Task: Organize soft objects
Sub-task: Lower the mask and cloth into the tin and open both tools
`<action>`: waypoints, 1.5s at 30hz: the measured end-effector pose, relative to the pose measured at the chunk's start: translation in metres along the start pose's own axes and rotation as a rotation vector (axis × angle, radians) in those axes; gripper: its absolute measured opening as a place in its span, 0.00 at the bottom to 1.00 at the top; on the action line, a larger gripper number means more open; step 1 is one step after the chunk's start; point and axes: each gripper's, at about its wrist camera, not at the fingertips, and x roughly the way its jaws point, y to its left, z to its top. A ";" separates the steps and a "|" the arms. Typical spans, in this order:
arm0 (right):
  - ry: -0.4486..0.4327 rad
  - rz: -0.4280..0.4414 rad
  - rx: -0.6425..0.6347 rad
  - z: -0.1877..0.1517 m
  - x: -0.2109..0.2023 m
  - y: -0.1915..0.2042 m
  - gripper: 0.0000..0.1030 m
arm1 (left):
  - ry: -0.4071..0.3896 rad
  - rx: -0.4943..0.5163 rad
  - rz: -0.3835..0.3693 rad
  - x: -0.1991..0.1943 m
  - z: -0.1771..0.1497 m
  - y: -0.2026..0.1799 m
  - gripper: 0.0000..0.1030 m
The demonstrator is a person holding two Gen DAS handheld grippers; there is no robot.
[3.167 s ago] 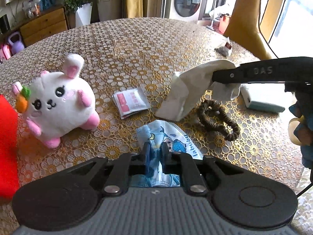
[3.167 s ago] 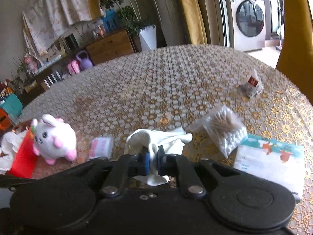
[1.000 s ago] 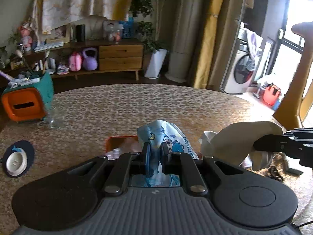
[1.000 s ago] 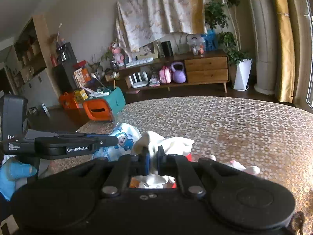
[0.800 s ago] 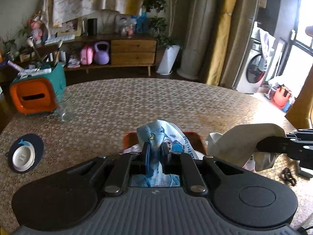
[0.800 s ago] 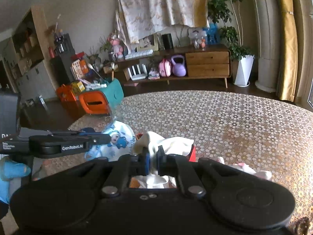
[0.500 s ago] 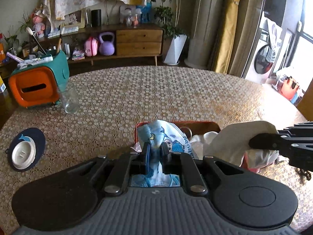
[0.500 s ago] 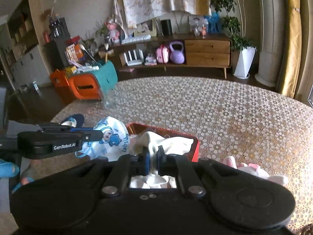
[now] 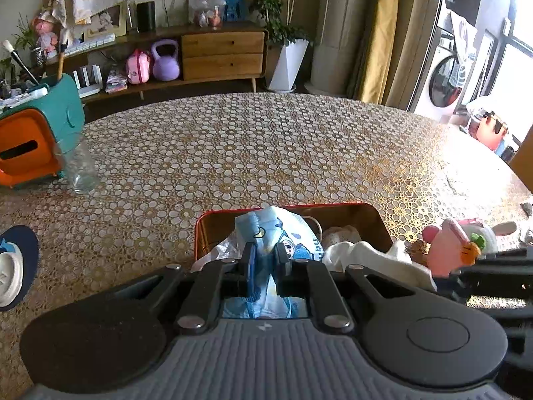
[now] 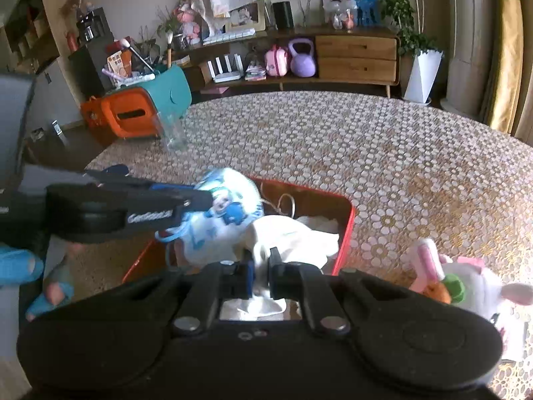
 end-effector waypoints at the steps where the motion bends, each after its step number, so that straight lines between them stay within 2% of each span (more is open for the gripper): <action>1: 0.005 0.003 0.001 -0.001 0.003 0.000 0.08 | 0.005 0.000 -0.001 0.004 0.001 0.000 0.11; 7: 0.046 0.025 -0.018 -0.013 0.018 0.006 0.10 | 0.038 -0.003 -0.012 0.020 -0.003 -0.001 0.11; 16: 0.070 0.007 -0.026 -0.022 0.027 0.008 0.20 | 0.067 -0.032 -0.022 0.030 -0.014 0.004 0.11; 20: 0.071 0.012 -0.016 -0.024 0.029 0.007 0.35 | 0.070 -0.054 -0.026 0.028 -0.014 0.006 0.14; 23: 0.060 0.016 -0.010 -0.025 0.027 0.007 0.43 | 0.076 -0.069 -0.031 0.025 -0.017 0.008 0.24; 26: 0.046 0.019 -0.008 -0.024 0.021 0.006 0.50 | 0.065 -0.066 -0.037 0.020 -0.018 0.008 0.48; 27: 0.042 0.023 -0.007 -0.023 0.018 0.006 0.52 | 0.056 -0.067 -0.042 0.017 -0.019 0.008 0.60; 28: 0.035 0.021 -0.007 -0.024 0.016 0.006 0.53 | 0.046 -0.070 -0.042 0.013 -0.020 0.008 0.63; 31: 0.016 0.024 -0.005 -0.023 0.005 0.006 0.58 | 0.034 -0.072 -0.047 0.005 -0.018 0.007 0.63; 33: -0.002 0.020 -0.004 -0.023 -0.004 0.006 0.66 | 0.026 -0.080 -0.052 -0.003 -0.016 0.008 0.63; 36: -0.022 0.024 -0.005 -0.022 -0.018 0.005 0.71 | 0.013 -0.092 -0.058 -0.016 -0.012 0.008 0.63; 45: -0.120 0.040 0.021 -0.021 -0.074 0.001 0.77 | -0.051 -0.049 -0.059 -0.063 -0.014 -0.004 0.63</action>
